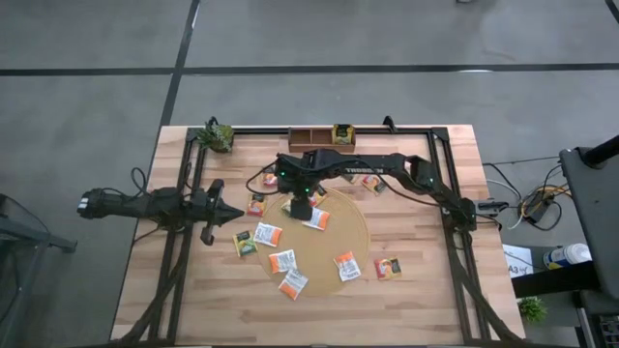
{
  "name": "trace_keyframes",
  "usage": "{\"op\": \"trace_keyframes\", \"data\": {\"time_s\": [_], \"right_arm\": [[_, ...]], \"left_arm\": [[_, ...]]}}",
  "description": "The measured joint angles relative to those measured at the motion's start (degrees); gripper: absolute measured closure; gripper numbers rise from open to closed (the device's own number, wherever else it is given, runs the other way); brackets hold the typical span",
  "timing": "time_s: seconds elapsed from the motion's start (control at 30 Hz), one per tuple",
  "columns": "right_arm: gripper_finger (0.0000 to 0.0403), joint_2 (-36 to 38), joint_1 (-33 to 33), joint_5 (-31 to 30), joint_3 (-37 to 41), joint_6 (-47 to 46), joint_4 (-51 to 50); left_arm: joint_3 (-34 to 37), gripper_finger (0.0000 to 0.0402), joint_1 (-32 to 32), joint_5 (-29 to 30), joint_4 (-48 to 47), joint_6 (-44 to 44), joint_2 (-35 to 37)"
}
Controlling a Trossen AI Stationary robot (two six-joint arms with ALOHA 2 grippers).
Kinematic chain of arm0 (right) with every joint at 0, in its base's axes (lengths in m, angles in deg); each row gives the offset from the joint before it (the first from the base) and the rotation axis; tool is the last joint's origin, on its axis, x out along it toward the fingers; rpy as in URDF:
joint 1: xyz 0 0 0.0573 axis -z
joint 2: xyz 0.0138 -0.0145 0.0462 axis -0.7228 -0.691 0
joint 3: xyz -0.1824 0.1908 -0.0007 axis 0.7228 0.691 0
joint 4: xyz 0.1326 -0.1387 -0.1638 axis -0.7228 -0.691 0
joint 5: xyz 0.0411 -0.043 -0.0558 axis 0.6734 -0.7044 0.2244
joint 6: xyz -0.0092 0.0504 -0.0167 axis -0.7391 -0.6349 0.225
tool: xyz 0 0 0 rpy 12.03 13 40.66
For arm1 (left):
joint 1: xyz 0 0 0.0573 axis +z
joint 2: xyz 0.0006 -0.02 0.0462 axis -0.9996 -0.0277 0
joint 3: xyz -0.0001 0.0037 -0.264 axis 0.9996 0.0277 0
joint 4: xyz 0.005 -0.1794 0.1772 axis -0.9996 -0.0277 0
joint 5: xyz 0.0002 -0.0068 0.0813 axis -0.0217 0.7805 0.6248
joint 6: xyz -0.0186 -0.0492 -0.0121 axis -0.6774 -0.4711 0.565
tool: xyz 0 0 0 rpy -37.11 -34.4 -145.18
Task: Pick & Place Tea
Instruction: Put the top yellow tea bag into the right section of the wooden organizer
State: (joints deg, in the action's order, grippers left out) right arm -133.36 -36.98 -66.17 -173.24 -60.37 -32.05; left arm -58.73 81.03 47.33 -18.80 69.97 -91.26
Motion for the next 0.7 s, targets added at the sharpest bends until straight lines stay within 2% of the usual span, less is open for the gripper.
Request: {"op": "trace_keyframes", "data": {"time_s": [0.33, 0.7], "right_arm": [[0.0155, -2.0, 1.3, -3.2, 2.2, 6.3, 5.3], [0.0156, -4.0, 2.3, -7.0, 3.1, 9.8, 6.4]], "left_arm": [[0.0, 0.0402, 0.0, 0.0, 0.0, 0.0, 0.0], [0.0, 0.0402, 0.0, 0.0, 0.0, 0.0, 0.0]]}}
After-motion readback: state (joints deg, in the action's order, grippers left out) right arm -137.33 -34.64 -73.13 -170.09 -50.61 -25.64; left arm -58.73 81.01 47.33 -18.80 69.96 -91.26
